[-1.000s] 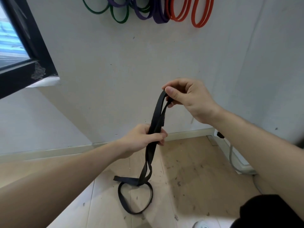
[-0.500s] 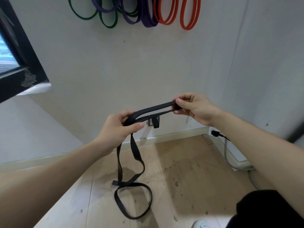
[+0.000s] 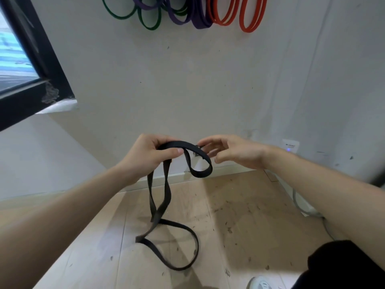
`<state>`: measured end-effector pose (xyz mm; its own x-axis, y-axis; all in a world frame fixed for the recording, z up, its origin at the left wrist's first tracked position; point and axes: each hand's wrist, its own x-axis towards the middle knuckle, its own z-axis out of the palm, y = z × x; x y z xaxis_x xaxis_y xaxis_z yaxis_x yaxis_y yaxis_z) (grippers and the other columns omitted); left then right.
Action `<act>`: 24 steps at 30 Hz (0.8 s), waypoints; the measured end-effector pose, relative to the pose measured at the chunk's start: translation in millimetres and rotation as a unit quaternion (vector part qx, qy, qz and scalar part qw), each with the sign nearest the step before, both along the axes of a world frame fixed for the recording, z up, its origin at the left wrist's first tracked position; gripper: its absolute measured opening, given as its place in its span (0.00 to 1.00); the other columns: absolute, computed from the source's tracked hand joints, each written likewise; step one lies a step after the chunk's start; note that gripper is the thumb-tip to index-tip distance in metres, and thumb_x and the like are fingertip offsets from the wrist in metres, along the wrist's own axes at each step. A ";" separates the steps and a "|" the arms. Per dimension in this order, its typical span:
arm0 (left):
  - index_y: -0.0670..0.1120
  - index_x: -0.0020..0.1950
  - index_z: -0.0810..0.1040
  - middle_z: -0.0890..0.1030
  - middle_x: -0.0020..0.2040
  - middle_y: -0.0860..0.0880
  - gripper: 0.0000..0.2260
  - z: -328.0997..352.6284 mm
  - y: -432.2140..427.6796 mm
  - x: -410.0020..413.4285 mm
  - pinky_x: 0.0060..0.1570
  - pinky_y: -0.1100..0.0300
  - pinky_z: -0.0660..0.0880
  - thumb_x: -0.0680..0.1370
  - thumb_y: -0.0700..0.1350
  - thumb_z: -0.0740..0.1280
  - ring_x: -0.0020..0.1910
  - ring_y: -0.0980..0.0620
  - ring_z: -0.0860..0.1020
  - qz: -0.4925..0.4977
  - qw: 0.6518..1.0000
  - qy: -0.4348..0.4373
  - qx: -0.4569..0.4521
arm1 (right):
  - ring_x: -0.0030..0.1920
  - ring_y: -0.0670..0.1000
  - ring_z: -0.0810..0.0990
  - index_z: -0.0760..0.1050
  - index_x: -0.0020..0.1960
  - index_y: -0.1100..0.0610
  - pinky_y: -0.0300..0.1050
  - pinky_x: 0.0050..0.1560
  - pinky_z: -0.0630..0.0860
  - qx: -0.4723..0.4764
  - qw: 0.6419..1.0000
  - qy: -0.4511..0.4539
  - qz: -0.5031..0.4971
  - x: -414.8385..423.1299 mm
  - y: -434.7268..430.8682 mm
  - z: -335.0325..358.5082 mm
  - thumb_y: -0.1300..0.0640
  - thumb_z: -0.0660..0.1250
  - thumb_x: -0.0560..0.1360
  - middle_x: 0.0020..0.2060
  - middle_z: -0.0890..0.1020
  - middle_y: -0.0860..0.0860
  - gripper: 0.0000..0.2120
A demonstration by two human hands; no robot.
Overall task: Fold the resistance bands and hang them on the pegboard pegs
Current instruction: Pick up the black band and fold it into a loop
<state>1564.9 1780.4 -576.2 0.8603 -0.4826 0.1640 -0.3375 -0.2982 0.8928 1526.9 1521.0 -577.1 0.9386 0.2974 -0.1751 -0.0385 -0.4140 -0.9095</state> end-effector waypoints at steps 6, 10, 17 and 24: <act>0.51 0.53 0.88 0.86 0.40 0.53 0.08 2.7 -4.0 -7.3 0.45 0.64 0.75 0.78 0.39 0.73 0.37 0.59 0.78 -0.038 0.999 0.016 0.006 | 0.63 0.45 0.80 0.72 0.71 0.54 0.42 0.65 0.75 -0.032 0.995 -0.087 0.046 -2.8 36.8 2.0 0.60 0.75 0.75 0.62 0.82 0.50 0.26; 0.47 0.57 0.85 0.87 0.45 0.47 0.10 1.7 -2.1 -7.8 0.48 0.62 0.80 0.77 0.40 0.74 0.43 0.55 0.84 -0.048 0.998 0.034 -0.013 | 0.48 0.50 0.84 0.78 0.62 0.59 0.46 0.54 0.81 -0.041 0.989 -0.140 0.027 -3.7 44.8 0.7 0.58 0.71 0.78 0.50 0.84 0.57 0.13; 0.46 0.54 0.83 0.87 0.45 0.44 0.12 -9.9 -2.4 -7.3 0.50 0.59 0.82 0.73 0.36 0.77 0.46 0.46 0.86 -0.056 0.998 0.016 0.039 | 0.40 0.47 0.80 0.81 0.54 0.62 0.44 0.47 0.80 -0.065 0.984 -0.165 0.003 -5.7 40.8 11.8 0.60 0.71 0.78 0.43 0.83 0.60 0.07; 0.43 0.47 0.82 0.84 0.43 0.41 0.05 -20.7 -8.1 -8.1 0.51 0.51 0.82 0.75 0.41 0.77 0.43 0.46 0.83 -0.058 0.996 0.014 0.072 | 0.41 0.46 0.78 0.81 0.56 0.61 0.41 0.47 0.78 0.010 0.969 -0.242 -0.053 -8.4 37.7 27.9 0.61 0.69 0.79 0.42 0.81 0.54 0.07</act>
